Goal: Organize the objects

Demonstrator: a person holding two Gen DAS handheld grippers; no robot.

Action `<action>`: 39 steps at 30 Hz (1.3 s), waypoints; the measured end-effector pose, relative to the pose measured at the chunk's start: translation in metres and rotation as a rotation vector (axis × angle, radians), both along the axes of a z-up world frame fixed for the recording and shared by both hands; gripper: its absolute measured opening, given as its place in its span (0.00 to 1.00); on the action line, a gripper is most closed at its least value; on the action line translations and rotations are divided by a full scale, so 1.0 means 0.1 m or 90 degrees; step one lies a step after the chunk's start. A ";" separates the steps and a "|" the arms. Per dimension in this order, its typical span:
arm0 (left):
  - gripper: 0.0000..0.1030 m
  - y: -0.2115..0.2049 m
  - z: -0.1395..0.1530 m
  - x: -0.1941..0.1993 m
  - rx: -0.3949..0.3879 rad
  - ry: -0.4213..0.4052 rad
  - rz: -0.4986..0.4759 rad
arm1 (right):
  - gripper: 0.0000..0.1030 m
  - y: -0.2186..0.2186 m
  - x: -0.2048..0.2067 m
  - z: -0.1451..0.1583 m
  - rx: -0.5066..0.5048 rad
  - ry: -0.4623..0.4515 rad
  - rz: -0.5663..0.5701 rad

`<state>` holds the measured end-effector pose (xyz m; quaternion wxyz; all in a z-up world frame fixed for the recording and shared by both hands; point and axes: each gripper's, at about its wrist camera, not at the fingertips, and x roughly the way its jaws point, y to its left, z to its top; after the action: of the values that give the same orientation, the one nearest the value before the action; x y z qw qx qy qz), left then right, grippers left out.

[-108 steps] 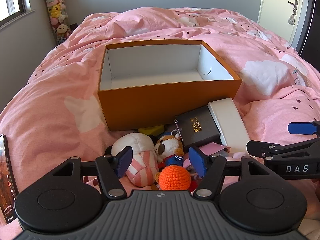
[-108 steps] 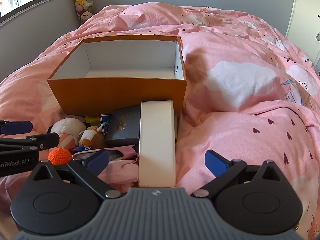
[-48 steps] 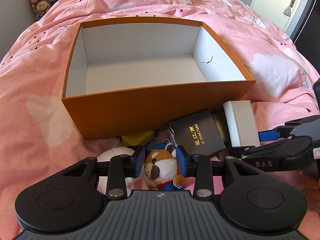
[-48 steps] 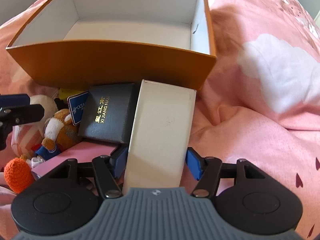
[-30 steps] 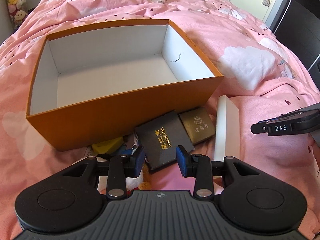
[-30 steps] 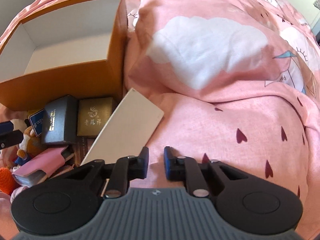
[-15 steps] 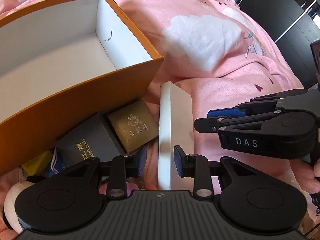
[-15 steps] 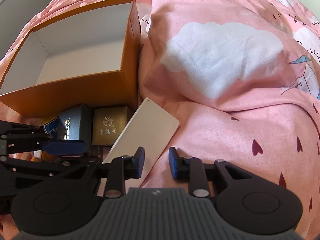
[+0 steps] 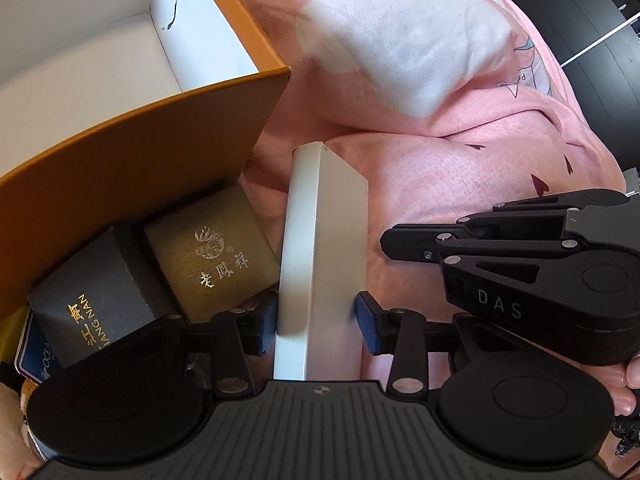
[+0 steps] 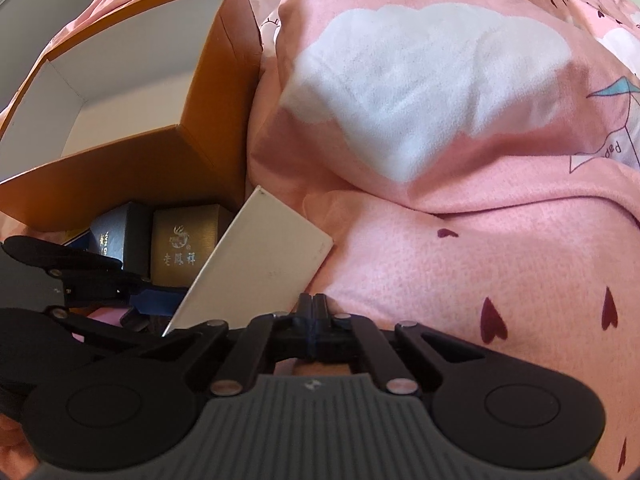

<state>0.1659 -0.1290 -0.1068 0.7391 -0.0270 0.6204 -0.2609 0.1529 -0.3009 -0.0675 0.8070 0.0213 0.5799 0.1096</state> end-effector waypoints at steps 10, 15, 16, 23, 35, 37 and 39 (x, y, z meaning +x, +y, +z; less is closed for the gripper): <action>0.31 0.29 0.42 -0.22 -0.001 -0.069 0.044 | 0.13 0.02 0.00 0.14 0.035 -0.013 0.015; 0.30 0.60 0.80 -0.39 -0.021 -0.116 0.068 | 0.36 0.13 -0.01 0.24 0.059 -0.026 0.027; 0.30 0.65 0.88 -0.41 -0.025 -0.125 0.075 | 0.39 0.16 -0.01 0.24 0.061 -0.027 0.032; 0.30 0.82 1.08 -0.58 0.019 -0.179 0.091 | 0.53 0.42 0.07 0.18 0.072 -0.018 0.060; 0.30 1.07 0.85 -0.69 0.100 -0.174 0.109 | 0.55 0.90 0.28 -0.07 0.039 0.009 0.088; 0.31 1.07 0.84 -0.65 0.099 -0.160 0.104 | 0.55 0.92 0.32 -0.11 0.038 0.014 0.083; 0.31 1.07 0.80 -0.60 0.098 -0.141 0.103 | 0.56 0.94 0.36 -0.14 0.040 0.021 0.076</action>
<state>0.1060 -0.0220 -0.0265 0.8217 0.0091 0.5488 -0.1534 0.1886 -0.2064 -0.0820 0.7884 0.0139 0.5895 0.1753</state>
